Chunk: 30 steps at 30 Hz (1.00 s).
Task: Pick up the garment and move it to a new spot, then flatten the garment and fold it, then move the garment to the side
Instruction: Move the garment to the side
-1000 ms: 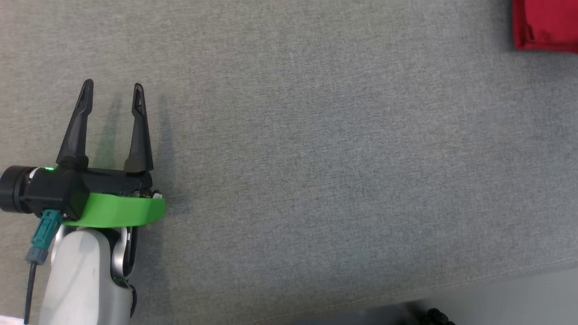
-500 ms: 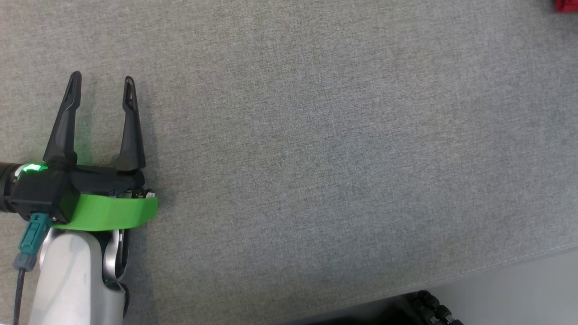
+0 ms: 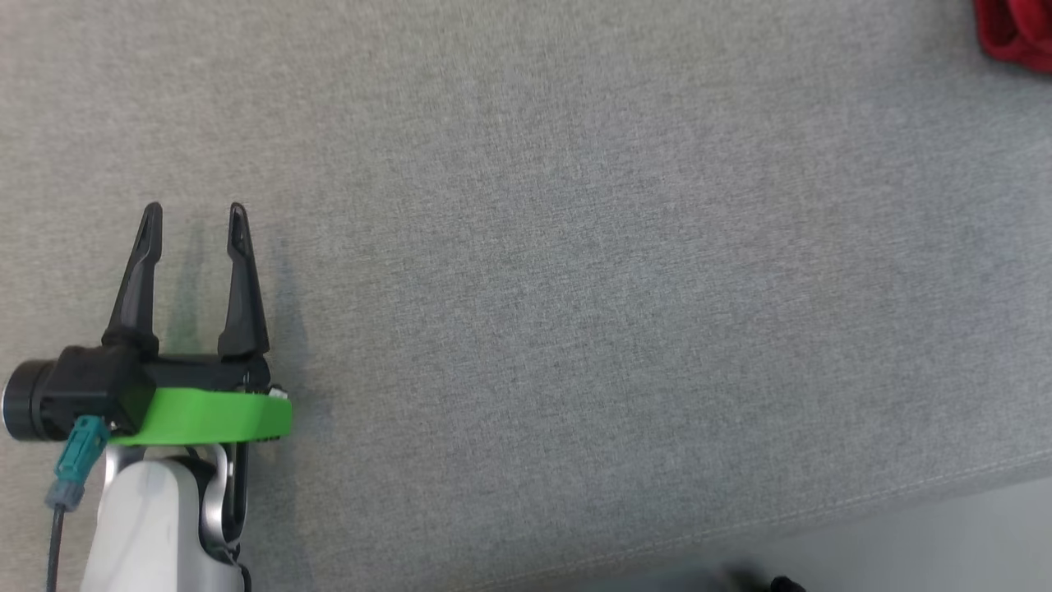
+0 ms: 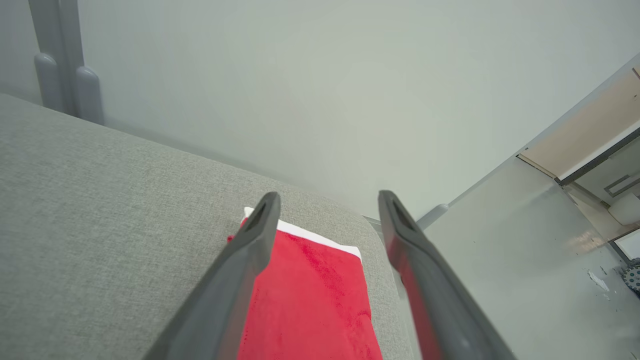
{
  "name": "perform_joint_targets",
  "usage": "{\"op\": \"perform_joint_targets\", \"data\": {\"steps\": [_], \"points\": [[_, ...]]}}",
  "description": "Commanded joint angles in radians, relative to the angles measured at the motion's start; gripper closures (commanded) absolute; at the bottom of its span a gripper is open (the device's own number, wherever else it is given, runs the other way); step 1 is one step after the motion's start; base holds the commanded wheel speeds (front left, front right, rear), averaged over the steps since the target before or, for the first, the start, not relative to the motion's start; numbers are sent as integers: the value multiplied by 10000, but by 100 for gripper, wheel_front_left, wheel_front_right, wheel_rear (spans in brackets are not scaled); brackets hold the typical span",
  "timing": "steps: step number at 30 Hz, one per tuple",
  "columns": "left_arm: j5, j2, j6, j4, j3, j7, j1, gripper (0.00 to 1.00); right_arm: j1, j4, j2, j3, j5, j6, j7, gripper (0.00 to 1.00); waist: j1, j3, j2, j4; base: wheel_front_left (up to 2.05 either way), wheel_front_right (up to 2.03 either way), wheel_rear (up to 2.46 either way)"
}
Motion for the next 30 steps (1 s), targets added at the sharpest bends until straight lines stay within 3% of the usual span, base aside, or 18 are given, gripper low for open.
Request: {"op": "perform_joint_targets", "data": {"steps": [1,16,30], "points": [[-57,2,98,79,91,-44,233,0,315,-292,167,-163,-62,-16,-79,0,0,-914,-1,128,0,0,0],[-377,-97,149,668,598,-96,1685,0,5428,-4367,2603,-3649,-1300,-16,-72,0,0,-3434,-1,501,0,0,0],[-337,-134,-68,1352,469,-89,2012,0,9646,-6498,4342,-5118,-1688,-15,-73,0,0,-4563,-1,1116,0,0,0]]}}
